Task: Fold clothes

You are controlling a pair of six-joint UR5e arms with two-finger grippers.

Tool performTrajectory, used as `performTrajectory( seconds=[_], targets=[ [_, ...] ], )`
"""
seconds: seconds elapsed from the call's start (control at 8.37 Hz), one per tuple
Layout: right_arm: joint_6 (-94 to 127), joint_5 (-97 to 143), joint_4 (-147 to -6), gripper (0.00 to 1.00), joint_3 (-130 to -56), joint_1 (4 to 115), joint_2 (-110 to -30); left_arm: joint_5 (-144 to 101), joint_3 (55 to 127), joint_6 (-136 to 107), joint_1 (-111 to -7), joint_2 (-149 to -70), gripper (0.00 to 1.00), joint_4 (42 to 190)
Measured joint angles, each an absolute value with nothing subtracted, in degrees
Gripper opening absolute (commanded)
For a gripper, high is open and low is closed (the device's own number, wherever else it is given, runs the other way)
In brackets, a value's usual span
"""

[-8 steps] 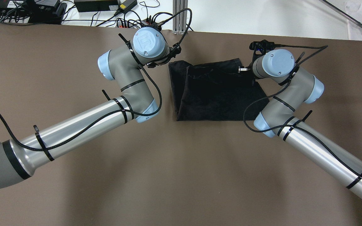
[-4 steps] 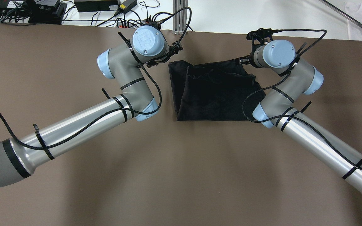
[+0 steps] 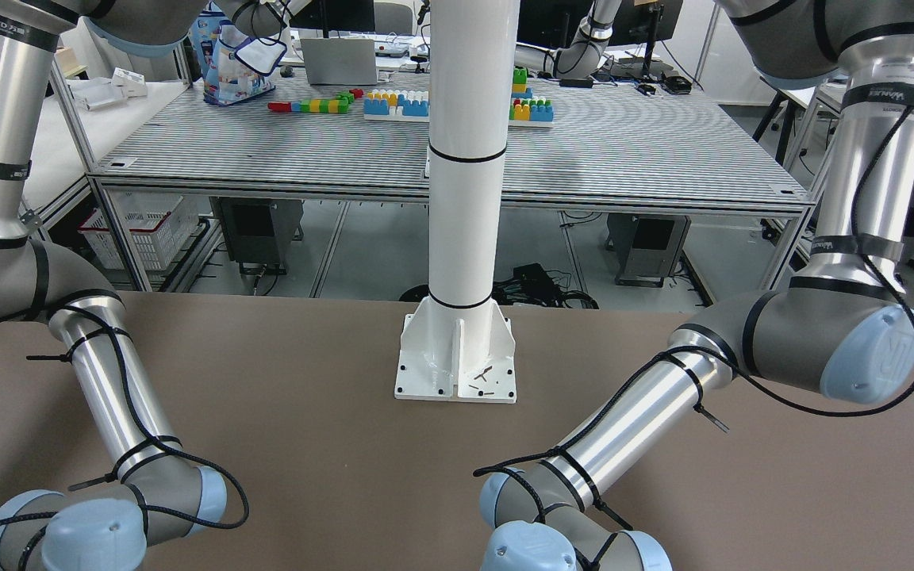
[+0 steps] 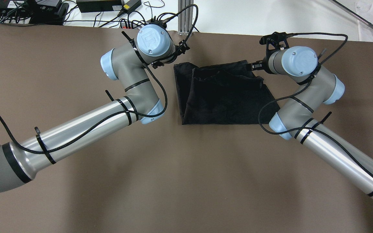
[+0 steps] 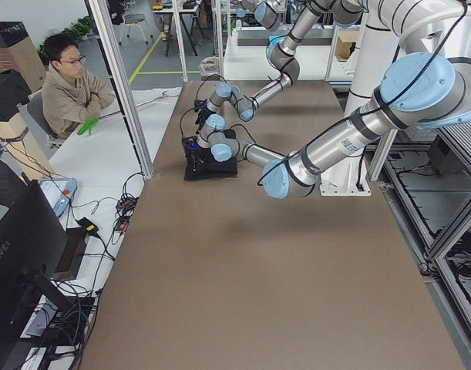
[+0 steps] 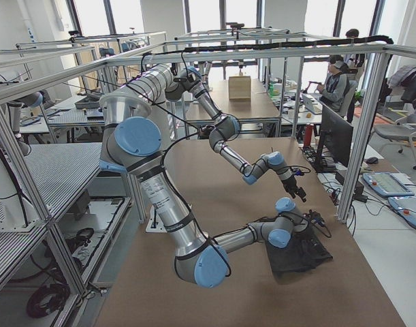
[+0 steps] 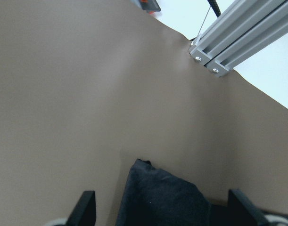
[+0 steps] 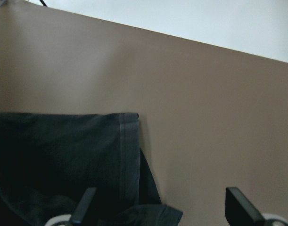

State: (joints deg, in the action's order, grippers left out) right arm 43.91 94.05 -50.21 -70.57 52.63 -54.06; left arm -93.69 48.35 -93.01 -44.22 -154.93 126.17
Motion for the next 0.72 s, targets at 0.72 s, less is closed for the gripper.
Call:
performTrajectory(
  seconds=[0.72],
  targets=[
    [47.5, 85.8, -52.2, 0.95, -81.0, 39.0, -62.6, -93.8, 48.8, -93.2, -45.4, -155.7, 1.00, 125.9]
  ],
)
